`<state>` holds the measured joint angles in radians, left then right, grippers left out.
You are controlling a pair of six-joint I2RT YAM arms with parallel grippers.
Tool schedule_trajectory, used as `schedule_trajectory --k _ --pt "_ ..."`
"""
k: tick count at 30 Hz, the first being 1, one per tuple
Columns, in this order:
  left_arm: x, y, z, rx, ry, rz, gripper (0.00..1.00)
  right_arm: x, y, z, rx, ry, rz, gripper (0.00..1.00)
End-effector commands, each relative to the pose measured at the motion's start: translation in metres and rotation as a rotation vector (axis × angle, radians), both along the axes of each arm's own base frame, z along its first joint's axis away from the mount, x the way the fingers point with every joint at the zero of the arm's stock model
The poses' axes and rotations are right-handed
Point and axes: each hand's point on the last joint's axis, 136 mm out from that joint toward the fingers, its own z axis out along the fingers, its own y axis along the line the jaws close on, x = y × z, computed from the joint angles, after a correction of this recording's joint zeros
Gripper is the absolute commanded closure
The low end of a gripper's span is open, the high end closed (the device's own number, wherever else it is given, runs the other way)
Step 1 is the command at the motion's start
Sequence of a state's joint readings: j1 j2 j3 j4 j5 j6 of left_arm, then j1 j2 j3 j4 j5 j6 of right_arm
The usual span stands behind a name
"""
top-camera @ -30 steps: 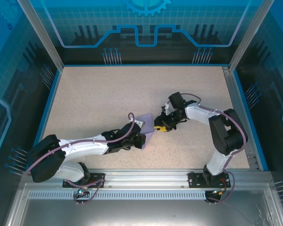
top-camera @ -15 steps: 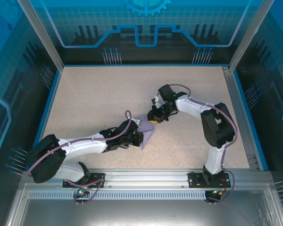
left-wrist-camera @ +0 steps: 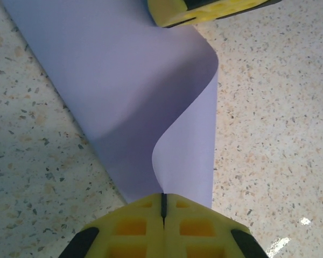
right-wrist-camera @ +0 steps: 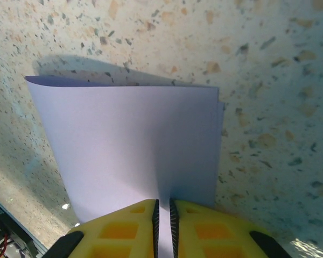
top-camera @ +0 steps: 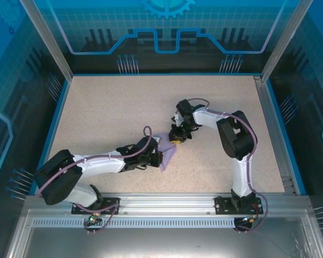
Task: Fold a paper plane with a square sheet of paper (pick it up from the middle)
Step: Third fold the triangle at the center of the table.
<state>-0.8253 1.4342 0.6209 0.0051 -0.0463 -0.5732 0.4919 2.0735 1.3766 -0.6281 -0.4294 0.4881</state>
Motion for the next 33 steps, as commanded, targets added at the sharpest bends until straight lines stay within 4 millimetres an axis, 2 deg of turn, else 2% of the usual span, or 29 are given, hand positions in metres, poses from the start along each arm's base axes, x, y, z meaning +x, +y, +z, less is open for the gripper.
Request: schedule_trajectory --k 1,8,20,33 --pt "0.01 -0.004 0.006 0.0 -0.008 -0.01 1.0 -0.011 -0.006 -0.014 -0.059 0.033 0.036 0.83" --pt "0.019 -0.003 0.0 0.047 0.007 -0.001 1.0 -0.013 -0.008 -0.016 -0.068 0.038 0.031 0.82" --pt "0.018 0.009 -0.014 0.109 0.04 0.042 1.0 -0.011 -0.007 -0.01 -0.066 0.034 0.031 0.82" --pt "0.023 0.009 -0.023 0.142 0.051 0.061 1.0 -0.013 -0.007 -0.01 -0.065 0.044 0.029 0.81"
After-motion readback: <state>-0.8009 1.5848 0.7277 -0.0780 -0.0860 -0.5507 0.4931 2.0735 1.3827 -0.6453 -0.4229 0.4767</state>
